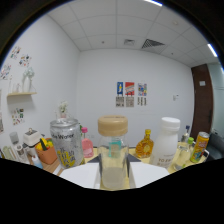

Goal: Make me a cup of Mount Fuji.

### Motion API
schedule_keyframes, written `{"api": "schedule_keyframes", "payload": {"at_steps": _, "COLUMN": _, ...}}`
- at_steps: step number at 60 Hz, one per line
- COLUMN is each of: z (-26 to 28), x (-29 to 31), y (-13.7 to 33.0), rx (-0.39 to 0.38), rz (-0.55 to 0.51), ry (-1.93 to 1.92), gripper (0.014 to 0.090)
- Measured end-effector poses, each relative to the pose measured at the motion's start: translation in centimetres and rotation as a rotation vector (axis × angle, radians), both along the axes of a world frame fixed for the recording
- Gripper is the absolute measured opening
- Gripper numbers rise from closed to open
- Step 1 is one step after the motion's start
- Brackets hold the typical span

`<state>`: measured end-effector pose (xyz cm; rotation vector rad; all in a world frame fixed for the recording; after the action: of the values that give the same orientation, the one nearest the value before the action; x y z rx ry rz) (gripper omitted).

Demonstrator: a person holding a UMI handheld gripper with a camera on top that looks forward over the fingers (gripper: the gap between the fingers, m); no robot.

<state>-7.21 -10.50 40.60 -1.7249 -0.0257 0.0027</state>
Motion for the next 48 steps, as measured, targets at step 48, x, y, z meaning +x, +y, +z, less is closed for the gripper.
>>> {"api": "schedule_keyframes", "payload": {"at_steps": 48, "z": -26.1, "x": -1.0, "y": -11.5, "rx": -0.189, "rz": 0.03, "ry": 0.104, "gripper": 0.0378}}
